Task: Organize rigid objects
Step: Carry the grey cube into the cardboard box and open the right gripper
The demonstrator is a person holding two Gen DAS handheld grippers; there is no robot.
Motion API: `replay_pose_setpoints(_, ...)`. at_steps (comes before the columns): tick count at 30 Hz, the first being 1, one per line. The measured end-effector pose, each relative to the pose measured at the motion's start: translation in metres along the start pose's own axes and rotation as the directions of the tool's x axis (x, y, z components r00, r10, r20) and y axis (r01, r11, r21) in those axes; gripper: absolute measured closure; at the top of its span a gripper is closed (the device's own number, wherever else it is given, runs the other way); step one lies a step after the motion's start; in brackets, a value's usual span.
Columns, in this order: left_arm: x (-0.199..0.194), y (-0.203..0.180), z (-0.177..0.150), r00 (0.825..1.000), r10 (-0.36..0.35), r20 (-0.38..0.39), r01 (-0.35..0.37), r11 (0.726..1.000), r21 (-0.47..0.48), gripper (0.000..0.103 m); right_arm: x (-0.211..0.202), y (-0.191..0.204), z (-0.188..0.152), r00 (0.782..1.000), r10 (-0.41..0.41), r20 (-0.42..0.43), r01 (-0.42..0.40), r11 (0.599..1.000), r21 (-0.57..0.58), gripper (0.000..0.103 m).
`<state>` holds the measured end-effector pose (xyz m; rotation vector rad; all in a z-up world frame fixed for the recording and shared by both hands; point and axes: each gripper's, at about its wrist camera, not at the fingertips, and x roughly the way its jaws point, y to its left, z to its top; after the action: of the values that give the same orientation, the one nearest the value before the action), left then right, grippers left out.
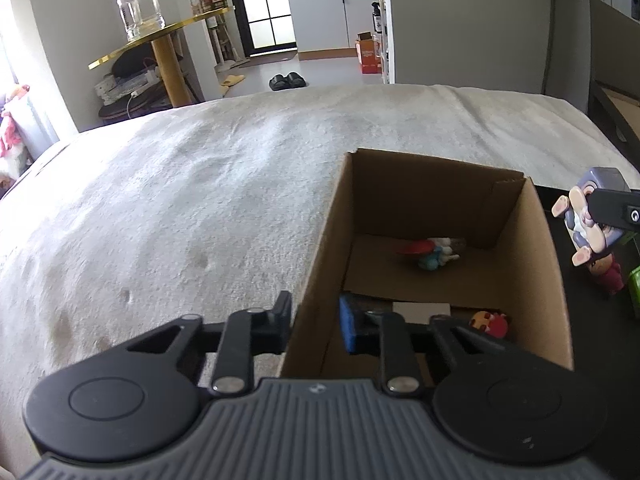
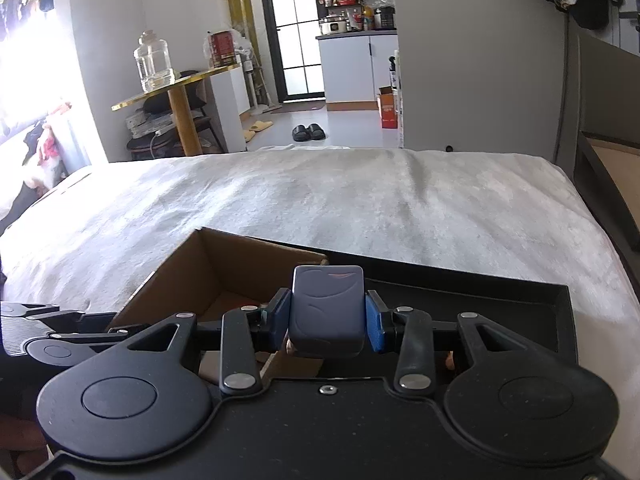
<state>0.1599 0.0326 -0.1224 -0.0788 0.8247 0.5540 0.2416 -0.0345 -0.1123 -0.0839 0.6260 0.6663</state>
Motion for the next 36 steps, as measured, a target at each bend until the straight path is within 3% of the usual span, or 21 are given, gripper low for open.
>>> replay_pose_setpoints(3,0.001,0.005,0.0,1.0,-0.005,-0.001,0.005,1.0,-0.005,0.089,0.001,0.008,0.003,1.0,0.015,0.008,-0.015,1.0,-0.019,0.065)
replay_pose_setpoints(16,0.005,0.018,-0.002,0.998,-0.066,0.001,0.066,0.997,-0.035,0.09,0.025,0.053,0.008,0.996,0.075,-0.04,-0.079,0.99,-0.121,0.065)
replay_pose_setpoints(27,0.007,0.024,-0.004,0.995,-0.103,-0.008,0.102,0.993,-0.061,0.09,0.059,0.071,-0.007,0.987,-0.033,-0.157,-0.002,0.976,-0.218,0.064)
replay_pose_setpoints(36,0.009,0.021,-0.003,0.996,-0.09,-0.018,0.089,0.995,-0.053,0.089,0.052,0.086,-0.012,0.988,-0.11,-0.104,0.073,0.948,-0.31,0.062)
